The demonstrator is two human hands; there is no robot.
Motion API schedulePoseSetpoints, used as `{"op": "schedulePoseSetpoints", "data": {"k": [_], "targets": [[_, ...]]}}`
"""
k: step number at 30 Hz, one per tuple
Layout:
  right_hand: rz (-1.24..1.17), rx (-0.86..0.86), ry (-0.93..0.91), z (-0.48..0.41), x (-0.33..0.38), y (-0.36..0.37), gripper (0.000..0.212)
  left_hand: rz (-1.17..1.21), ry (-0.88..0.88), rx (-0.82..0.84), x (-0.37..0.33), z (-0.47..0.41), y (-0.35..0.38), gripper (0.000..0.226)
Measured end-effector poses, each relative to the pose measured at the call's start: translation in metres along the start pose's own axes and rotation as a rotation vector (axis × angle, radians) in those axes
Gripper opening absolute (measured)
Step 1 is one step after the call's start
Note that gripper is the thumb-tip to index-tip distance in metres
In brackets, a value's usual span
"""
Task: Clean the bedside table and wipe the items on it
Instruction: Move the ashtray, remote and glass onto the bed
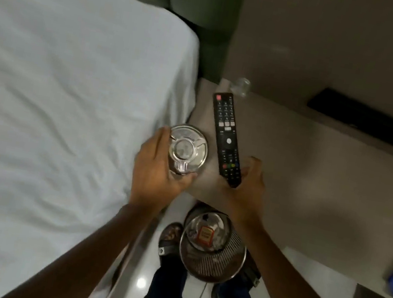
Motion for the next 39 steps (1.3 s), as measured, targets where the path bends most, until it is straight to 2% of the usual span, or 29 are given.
{"op": "schedulePoseSetpoints", "data": {"k": [5, 10, 12, 16, 19, 22, 24, 26, 28, 32, 36, 39], "targets": [[-0.053, 0.158, -0.174, 0.014, 0.108, 0.111, 0.064, -0.090, -0.206, -0.193, 0.106, -0.013, -0.100, 0.105], [0.026, 0.297, -0.371, 0.049, 0.180, 0.210, 0.062, -0.113, -0.519, -0.243, 0.221, 0.013, -0.149, 0.110], [0.105, 0.368, -0.405, 0.064, 0.192, 0.245, 0.061, -0.113, -0.611, -0.239, 0.258, 0.029, -0.156, 0.110], [0.424, 0.413, -0.580, 0.083, 0.191, 0.274, 0.059, -0.037, -0.719, -0.158, 0.294, 0.050, -0.141, 0.109], [0.338, 0.361, -0.616, 0.074, 0.190, 0.256, 0.051, -0.204, -0.610, -0.239, 0.276, 0.050, -0.143, 0.100], [0.238, 0.160, -0.628, 0.032, 0.184, 0.204, 0.038, -0.202, -0.422, -0.246, 0.232, 0.020, -0.133, 0.086], [0.283, 0.106, -0.551, -0.009, 0.167, 0.171, 0.032, -0.161, -0.323, -0.229, 0.198, -0.008, -0.121, 0.077], [0.474, 0.069, -0.441, -0.056, 0.144, 0.140, 0.040, -0.169, -0.197, -0.242, 0.153, -0.040, -0.110, 0.069], [0.666, 0.064, -0.319, -0.100, 0.125, 0.118, 0.055, -0.179, -0.084, -0.238, 0.110, -0.065, -0.098, 0.063], [0.826, 0.151, -0.107, -0.169, 0.098, 0.095, 0.075, -0.211, 0.137, -0.138, 0.039, -0.095, -0.066, 0.061], [0.741, 0.232, -0.010, -0.202, 0.074, 0.083, 0.059, -0.151, 0.287, -0.057, -0.001, -0.098, -0.040, 0.059], [0.703, 0.109, -0.074, -0.195, 0.068, 0.063, 0.046, -0.062, 0.256, -0.047, -0.004, -0.099, -0.035, 0.054]]}}
Point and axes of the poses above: each hand's wrist, its own z-axis away from the middle knuckle, its own y-axis out of the palm, x = y × z, the point moved 9 cm from there along -z, towards the middle knuckle, and after that the axes turned 14 degrees about -z, right-handed, at the moved point
